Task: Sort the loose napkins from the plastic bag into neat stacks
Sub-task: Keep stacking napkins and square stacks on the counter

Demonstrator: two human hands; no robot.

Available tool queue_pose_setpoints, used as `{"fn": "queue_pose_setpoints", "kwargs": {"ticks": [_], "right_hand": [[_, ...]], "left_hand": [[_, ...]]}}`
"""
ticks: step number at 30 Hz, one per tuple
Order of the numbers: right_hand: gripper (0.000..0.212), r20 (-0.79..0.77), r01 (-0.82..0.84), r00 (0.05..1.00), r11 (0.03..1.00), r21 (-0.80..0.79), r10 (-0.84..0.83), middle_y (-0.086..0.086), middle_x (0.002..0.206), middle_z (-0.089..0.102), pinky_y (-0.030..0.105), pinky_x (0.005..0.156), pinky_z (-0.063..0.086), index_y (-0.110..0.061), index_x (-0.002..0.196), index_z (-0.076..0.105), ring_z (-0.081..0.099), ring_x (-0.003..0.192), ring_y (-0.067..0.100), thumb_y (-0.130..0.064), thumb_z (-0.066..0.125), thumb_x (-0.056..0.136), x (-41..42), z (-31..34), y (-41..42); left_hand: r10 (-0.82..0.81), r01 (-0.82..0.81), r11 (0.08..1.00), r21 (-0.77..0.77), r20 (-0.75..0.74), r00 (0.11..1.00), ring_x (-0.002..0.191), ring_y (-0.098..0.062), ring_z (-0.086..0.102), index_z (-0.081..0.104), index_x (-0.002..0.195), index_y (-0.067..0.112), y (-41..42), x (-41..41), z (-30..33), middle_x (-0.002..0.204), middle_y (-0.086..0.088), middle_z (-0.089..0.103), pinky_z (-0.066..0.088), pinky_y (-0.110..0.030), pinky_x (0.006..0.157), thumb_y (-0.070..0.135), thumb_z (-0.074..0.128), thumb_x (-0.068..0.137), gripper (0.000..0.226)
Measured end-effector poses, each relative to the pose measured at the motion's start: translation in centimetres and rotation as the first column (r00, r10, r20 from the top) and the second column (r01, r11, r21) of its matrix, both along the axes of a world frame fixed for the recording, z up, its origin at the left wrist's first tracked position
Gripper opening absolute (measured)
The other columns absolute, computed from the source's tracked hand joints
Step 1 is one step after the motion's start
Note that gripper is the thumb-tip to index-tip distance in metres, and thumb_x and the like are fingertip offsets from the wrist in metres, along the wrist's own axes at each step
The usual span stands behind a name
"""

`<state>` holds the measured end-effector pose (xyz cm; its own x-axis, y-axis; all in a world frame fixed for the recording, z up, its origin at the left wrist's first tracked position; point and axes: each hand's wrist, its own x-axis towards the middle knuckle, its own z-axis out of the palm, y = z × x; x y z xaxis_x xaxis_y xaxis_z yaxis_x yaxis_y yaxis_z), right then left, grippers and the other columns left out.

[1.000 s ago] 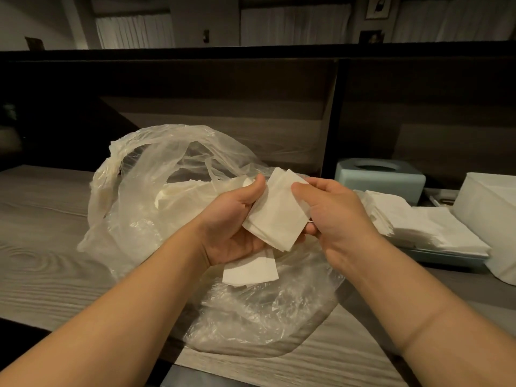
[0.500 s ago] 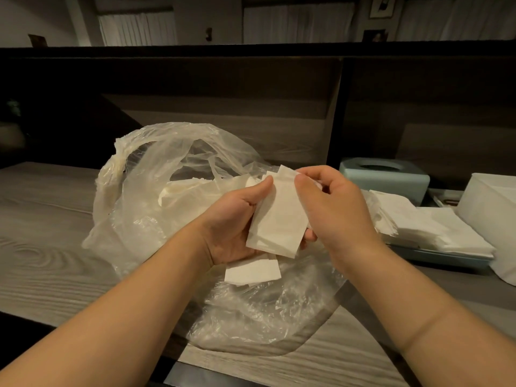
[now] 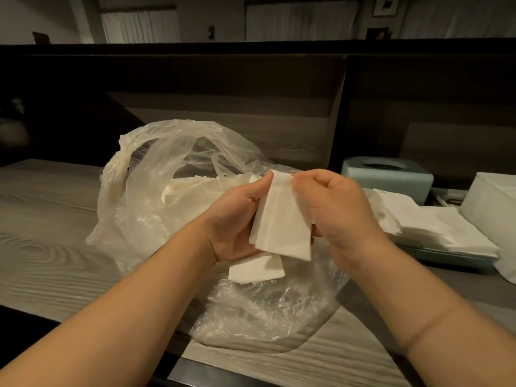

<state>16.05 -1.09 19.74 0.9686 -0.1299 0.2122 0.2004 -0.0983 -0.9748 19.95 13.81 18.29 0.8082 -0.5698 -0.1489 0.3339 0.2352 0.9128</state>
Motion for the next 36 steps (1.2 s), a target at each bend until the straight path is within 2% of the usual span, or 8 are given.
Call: {"fn": "queue_pose_setpoints", "kwargs": {"ticks": [5,12,16,24,28,31,33,36], "right_hand": [[0.011,0.062,0.031,0.997,0.998,0.051,-0.034,-0.01,0.079,0.072,0.025,0.045,0.047,-0.029,0.089,0.074,0.069,0.065,0.011,-0.028,0.066,0.095,0.2,-0.4,-0.1],[0.01,0.062,0.079,0.995,0.995,-0.054,-0.076,-0.002,0.09,0.068,0.026,0.048,0.052,-0.035,0.107,0.067,0.072,0.075,0.017,-0.032,0.064,0.098,0.5,-0.8,-0.1],[0.006,0.049,0.075,0.996,0.996,-0.048,-0.073,0.002,0.087,0.069,0.025,0.045,0.049,-0.035,0.096,0.068,0.07,0.073,0.019,-0.032,0.063,0.097,0.6,-0.9,-0.1],[0.011,-0.004,0.019,1.0,0.976,0.216,-0.018,-0.001,0.089,0.066,0.032,0.063,0.056,-0.027,0.113,0.052,0.065,0.068,0.011,-0.026,0.047,0.103,1.8,-1.6,0.2],[0.013,0.026,-0.013,0.999,0.96,-0.278,0.021,0.0,0.104,0.064,0.044,0.083,0.059,-0.033,0.103,0.047,0.069,0.091,0.017,-0.02,0.048,0.102,1.9,-2.9,0.2],[0.015,-0.049,-0.214,0.97,0.73,-0.649,0.24,-0.013,0.108,0.064,0.033,0.086,0.053,-0.032,0.118,0.053,0.062,0.097,0.007,-0.03,0.05,0.103,1.3,-3.5,0.5],[0.029,-0.091,-0.266,0.948,0.603,-0.752,0.304,-0.014,0.113,0.065,0.031,0.089,0.051,-0.031,0.132,0.052,0.061,0.1,0.006,-0.039,0.049,0.104,1.2,-3.5,0.7],[0.027,-0.069,-0.226,0.961,0.619,-0.752,0.267,-0.016,0.099,0.065,0.024,0.078,0.05,-0.033,0.126,0.057,0.06,0.089,0.002,-0.046,0.045,0.105,1.5,-2.8,0.5]], "left_hand": [[-0.063,0.063,0.997,-0.037,0.003,0.998,0.112,-0.037,0.066,0.056,0.144,0.017,0.1,0.2,-0.3,0.13,-0.016,0.067,0.045,-0.06,0.11,0.058,0.035,0.103,0.062],[-0.1,0.101,0.994,-0.036,0.037,0.994,0.104,-0.031,0.07,0.066,0.129,0.014,0.2,-0.1,0.0,0.12,-0.013,0.07,0.058,-0.045,0.091,0.067,0.044,0.087,0.071],[-0.088,0.09,0.996,-0.025,0.056,0.995,0.094,-0.029,0.072,0.078,0.109,0.014,0.3,-0.2,0.1,0.107,-0.012,0.072,0.06,-0.045,0.086,0.043,0.058,0.089,0.041],[0.119,-0.118,0.98,-0.157,-0.003,0.993,0.114,-0.033,0.069,0.059,0.139,0.011,0.9,0.2,0.9,0.132,-0.015,0.069,0.049,-0.052,0.105,0.041,0.04,0.105,0.049],[0.341,-0.361,0.853,-0.376,-0.122,0.932,0.097,-0.03,0.072,0.062,0.134,0.004,2.0,0.9,1.3,0.12,-0.015,0.073,0.057,-0.041,0.093,0.046,0.047,0.101,0.056],[0.384,-0.407,0.798,-0.444,-0.145,0.912,0.102,-0.033,0.068,0.064,0.13,0.005,2.3,1.0,1.3,0.116,-0.015,0.072,0.051,-0.045,0.104,0.046,0.053,0.096,0.055],[0.405,-0.431,0.775,-0.463,-0.159,0.9,0.102,-0.032,0.069,0.065,0.13,0.005,2.4,1.1,1.2,0.114,-0.014,0.072,0.052,-0.046,0.104,0.047,0.055,0.094,0.056],[0.418,-0.44,0.759,-0.481,-0.159,0.895,0.095,-0.03,0.068,0.065,0.127,0.006,2.5,1.3,1.2,0.11,-0.012,0.071,0.052,-0.044,0.103,0.047,0.054,0.093,0.054]]}}
